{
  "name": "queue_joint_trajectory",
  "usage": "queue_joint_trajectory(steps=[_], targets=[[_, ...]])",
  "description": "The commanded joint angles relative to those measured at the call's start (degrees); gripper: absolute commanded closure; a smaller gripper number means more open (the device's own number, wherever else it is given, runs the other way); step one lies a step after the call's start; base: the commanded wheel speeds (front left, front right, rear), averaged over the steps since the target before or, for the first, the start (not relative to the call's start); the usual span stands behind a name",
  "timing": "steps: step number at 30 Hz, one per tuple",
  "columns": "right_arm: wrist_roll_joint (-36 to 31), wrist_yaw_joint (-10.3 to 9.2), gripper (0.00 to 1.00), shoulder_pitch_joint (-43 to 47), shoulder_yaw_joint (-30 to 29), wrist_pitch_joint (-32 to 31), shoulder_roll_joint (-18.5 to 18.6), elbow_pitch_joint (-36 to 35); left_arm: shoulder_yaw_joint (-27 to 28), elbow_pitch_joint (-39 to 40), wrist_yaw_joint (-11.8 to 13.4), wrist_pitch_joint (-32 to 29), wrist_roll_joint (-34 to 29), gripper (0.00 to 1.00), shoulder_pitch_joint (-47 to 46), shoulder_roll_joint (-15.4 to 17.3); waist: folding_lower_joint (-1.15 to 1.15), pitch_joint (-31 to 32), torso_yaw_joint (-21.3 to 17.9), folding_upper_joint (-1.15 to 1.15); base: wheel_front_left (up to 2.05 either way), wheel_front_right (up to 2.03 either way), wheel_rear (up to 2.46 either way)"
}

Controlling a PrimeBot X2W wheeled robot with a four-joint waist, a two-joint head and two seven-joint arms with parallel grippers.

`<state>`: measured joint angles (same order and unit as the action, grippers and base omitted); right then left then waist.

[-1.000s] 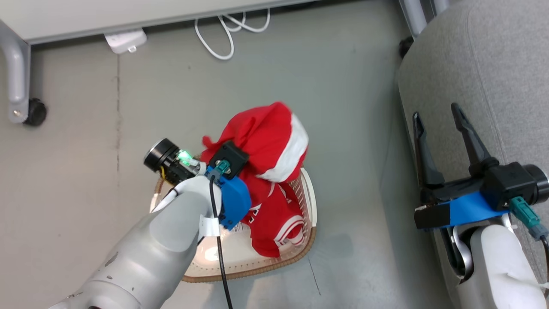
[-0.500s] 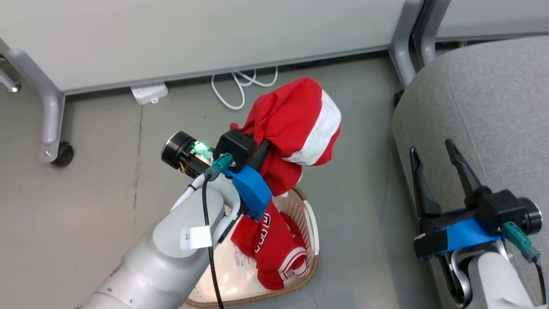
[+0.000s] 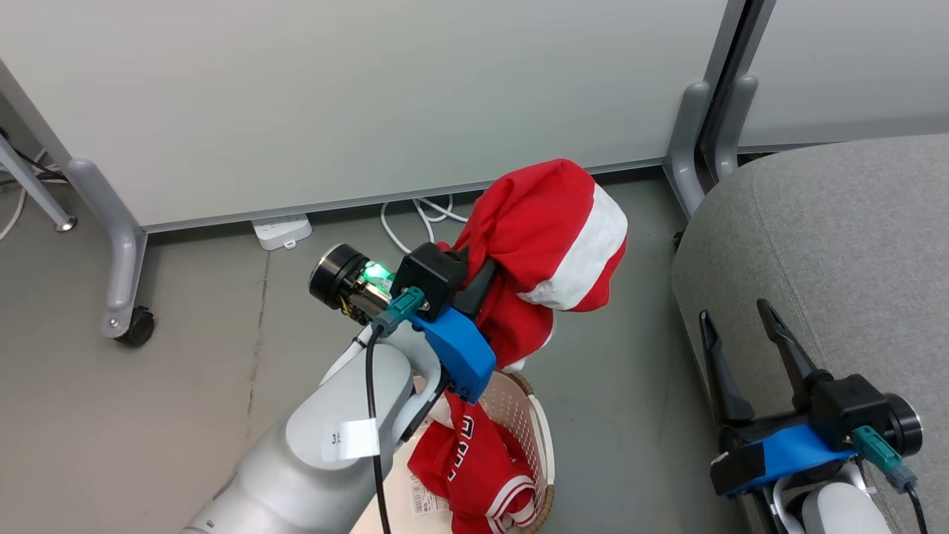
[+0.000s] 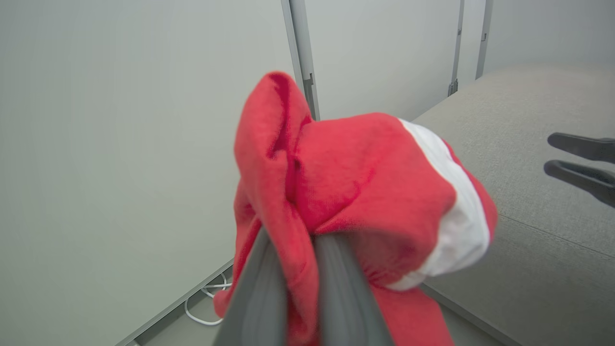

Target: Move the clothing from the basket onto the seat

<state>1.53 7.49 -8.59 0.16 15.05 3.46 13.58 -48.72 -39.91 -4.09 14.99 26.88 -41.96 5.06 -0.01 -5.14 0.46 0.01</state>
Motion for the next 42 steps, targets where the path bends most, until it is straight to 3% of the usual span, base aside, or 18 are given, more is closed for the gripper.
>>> queue_joint_trajectory(steps=[1,12,30,42], targets=[[0.1,0.01,0.00,1.0,0.3,0.2,-0.2,0.1,0.3,0.3,-0.4,0.3,-0.2,1.00,0.8,-0.1,0.01,0.5,0.2,-0.01,0.00,0.00,0.00],[1.1,0.01,0.00,2.1,2.8,0.2,0.2,0.7,0.7,0.0,-0.9,0.3,-0.7,1.00,1.7,-0.6,0.01,1.7,0.6,-0.01,0.00,0.00,0.00],[8.6,0.01,0.00,-4.1,17.3,0.2,1.6,5.1,1.0,0.4,-1.5,0.3,-1.8,1.00,0.0,-1.2,0.01,-0.1,1.8,-0.01,0.00,0.00,0.00],[14.4,0.01,0.00,-11.3,23.0,0.2,2.0,7.3,1.0,0.3,-1.7,0.3,-2.3,1.00,-1.2,-1.7,0.01,-2.1,2.8,-0.01,0.00,0.00,0.00]])
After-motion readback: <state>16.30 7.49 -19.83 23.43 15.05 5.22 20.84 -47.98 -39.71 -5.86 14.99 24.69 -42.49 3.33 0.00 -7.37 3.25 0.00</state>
